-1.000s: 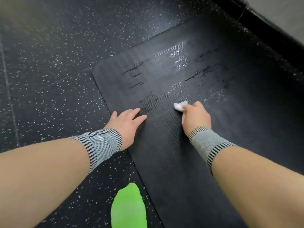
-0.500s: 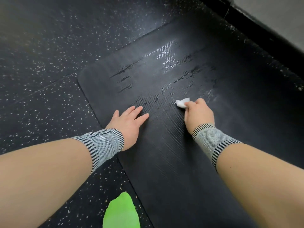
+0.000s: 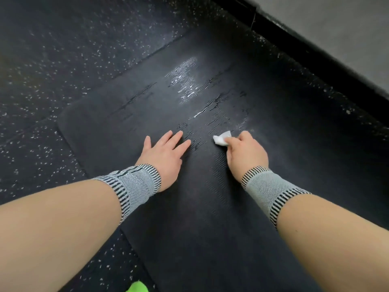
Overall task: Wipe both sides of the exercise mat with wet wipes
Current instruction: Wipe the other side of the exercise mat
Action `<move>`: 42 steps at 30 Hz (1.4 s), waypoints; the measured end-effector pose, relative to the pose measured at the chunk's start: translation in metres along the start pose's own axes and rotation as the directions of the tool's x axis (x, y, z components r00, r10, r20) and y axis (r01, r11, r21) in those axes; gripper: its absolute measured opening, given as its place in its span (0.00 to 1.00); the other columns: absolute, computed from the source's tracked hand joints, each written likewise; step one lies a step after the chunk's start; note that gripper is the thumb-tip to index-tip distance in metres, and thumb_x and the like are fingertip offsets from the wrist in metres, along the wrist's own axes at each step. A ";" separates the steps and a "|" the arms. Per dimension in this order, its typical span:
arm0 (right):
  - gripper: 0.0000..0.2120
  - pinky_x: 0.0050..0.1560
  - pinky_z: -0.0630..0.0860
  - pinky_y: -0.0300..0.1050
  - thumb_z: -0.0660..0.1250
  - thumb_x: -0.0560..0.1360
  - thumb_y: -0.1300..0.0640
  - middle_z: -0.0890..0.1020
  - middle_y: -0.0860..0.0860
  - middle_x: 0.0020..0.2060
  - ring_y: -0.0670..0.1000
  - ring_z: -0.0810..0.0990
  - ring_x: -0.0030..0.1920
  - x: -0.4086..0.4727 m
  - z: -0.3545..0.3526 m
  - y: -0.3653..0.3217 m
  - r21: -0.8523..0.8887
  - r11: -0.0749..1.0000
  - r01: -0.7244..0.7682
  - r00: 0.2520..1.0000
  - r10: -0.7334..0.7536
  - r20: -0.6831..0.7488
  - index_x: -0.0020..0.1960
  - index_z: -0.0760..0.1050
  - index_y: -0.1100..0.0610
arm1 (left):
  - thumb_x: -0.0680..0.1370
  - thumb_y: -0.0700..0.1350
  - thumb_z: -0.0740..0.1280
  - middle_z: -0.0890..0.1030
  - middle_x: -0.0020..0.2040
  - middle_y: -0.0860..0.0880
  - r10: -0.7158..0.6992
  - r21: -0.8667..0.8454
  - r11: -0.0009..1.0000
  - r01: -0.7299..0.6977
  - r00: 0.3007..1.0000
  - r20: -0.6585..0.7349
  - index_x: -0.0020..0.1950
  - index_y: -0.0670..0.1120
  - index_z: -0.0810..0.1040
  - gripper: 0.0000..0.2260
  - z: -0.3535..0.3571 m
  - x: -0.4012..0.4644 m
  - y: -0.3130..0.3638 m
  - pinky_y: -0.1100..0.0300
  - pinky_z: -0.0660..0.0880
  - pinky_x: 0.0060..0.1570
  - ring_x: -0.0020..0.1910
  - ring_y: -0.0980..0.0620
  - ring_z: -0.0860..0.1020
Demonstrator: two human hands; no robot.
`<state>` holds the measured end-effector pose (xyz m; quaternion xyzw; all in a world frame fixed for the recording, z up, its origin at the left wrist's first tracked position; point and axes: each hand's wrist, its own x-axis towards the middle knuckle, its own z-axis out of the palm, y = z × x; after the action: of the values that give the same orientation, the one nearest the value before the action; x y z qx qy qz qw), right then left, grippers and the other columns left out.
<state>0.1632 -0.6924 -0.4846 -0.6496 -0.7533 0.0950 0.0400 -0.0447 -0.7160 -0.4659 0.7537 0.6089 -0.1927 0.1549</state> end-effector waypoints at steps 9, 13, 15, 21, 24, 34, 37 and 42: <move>0.09 0.29 0.66 0.43 0.70 0.70 0.57 0.73 0.53 0.41 0.57 0.77 0.36 0.003 0.001 0.010 0.022 0.932 0.361 0.928 -0.361 0.092 0.50 0.78 0.51 | 0.84 0.51 0.50 0.42 0.80 0.55 0.002 -0.051 0.999 -0.005 0.998 -0.057 0.80 0.57 0.46 0.25 -0.015 0.045 0.015 0.36 0.46 0.74 0.79 0.52 0.41; 0.14 0.43 0.73 0.46 0.56 0.79 0.53 0.71 0.53 0.49 0.57 0.76 0.45 0.041 -0.013 0.046 -0.005 0.995 -0.099 0.994 0.099 -0.038 0.61 0.75 0.50 | 0.84 0.54 0.51 0.42 0.81 0.55 0.020 -0.040 0.999 -0.023 0.998 -0.055 0.80 0.56 0.46 0.25 -0.025 0.062 0.022 0.35 0.47 0.74 0.79 0.51 0.42; 0.13 0.42 0.70 0.46 0.56 0.79 0.54 0.71 0.53 0.49 0.58 0.75 0.46 0.036 -0.011 0.038 -0.013 0.999 -0.050 0.999 0.049 -0.022 0.61 0.74 0.52 | 0.84 0.55 0.51 0.42 0.81 0.55 0.020 -0.039 0.999 -0.023 0.998 -0.060 0.80 0.55 0.47 0.26 -0.029 0.070 0.025 0.35 0.47 0.74 0.79 0.51 0.42; 0.09 0.28 0.66 0.45 0.69 0.71 0.60 0.74 0.56 0.39 0.59 0.76 0.33 0.029 -0.005 0.044 0.047 0.919 0.391 0.918 -0.393 0.059 0.51 0.79 0.55 | 0.83 0.56 0.53 0.43 0.81 0.54 0.057 -0.004 0.998 -0.057 0.998 -0.036 0.80 0.55 0.47 0.27 -0.047 0.095 0.043 0.33 0.47 0.73 0.79 0.51 0.44; 0.15 0.44 0.74 0.49 0.59 0.78 0.55 0.74 0.56 0.49 0.61 0.77 0.45 0.064 -0.018 0.084 -0.029 0.995 0.096 0.995 -0.095 0.021 0.62 0.75 0.49 | 0.83 0.57 0.53 0.45 0.81 0.53 0.060 0.070 0.996 -0.062 0.998 0.032 0.80 0.55 0.47 0.28 -0.058 0.102 0.047 0.33 0.48 0.73 0.79 0.49 0.46; 0.15 0.42 0.69 0.49 0.57 0.79 0.54 0.72 0.55 0.53 0.60 0.76 0.48 0.071 -0.023 0.093 -0.064 0.953 0.297 0.952 -0.290 0.097 0.64 0.73 0.51 | 0.81 0.64 0.54 0.49 0.81 0.51 0.045 0.253 0.964 -0.081 0.988 0.146 0.80 0.53 0.50 0.32 -0.083 0.109 0.057 0.36 0.54 0.73 0.79 0.46 0.54; 0.16 0.46 0.74 0.49 0.57 0.79 0.53 0.72 0.55 0.52 0.61 0.77 0.46 0.104 -0.029 0.137 -0.055 0.997 -0.056 0.998 0.055 -0.032 0.64 0.73 0.51 | 0.80 0.65 0.56 0.51 0.81 0.51 0.019 0.296 0.952 -0.075 0.982 0.188 0.80 0.52 0.52 0.33 -0.089 0.116 0.062 0.36 0.58 0.72 0.77 0.45 0.59; 0.15 0.47 0.74 0.49 0.56 0.79 0.54 0.71 0.55 0.52 0.60 0.76 0.46 0.109 -0.022 0.136 -0.037 0.998 -0.059 0.998 0.058 -0.014 0.63 0.73 0.53 | 0.78 0.65 0.60 0.58 0.79 0.51 -0.024 0.327 0.944 -0.043 0.980 0.196 0.79 0.53 0.60 0.32 -0.096 0.120 0.070 0.41 0.67 0.66 0.71 0.45 0.69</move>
<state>0.2827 -0.5636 -0.4961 -0.6726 -0.7353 0.0777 0.0301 0.0559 -0.5827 -0.4395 0.7491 0.5459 -0.3649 0.0870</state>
